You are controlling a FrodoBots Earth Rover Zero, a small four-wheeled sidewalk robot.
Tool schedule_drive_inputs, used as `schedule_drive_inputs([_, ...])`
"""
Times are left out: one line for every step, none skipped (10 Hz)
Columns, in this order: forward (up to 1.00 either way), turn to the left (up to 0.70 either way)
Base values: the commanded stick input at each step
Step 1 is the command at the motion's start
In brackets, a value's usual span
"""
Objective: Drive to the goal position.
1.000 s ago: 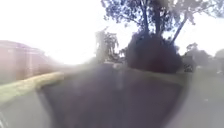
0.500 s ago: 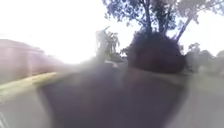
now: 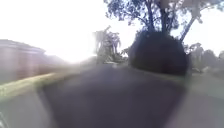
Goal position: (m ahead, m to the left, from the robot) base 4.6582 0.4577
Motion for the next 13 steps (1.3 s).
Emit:
schedule_drive_inputs([1.00,0.00])
schedule_drive_inputs([1.00,0.00])
schedule_drive_inputs([1.00,0.00])
schedule_drive_inputs([1.00,0.00])
schedule_drive_inputs([1.00,0.00])
schedule_drive_inputs([1.00,0.00])
schedule_drive_inputs([1.00,0.00])
schedule_drive_inputs([1.00,0.00])
schedule_drive_inputs([1.00,0.00])
schedule_drive_inputs([1.00,0.00])
schedule_drive_inputs([1.00,0.00])
schedule_drive_inputs([1.00,0.00])
schedule_drive_inputs([1.00,0.00])
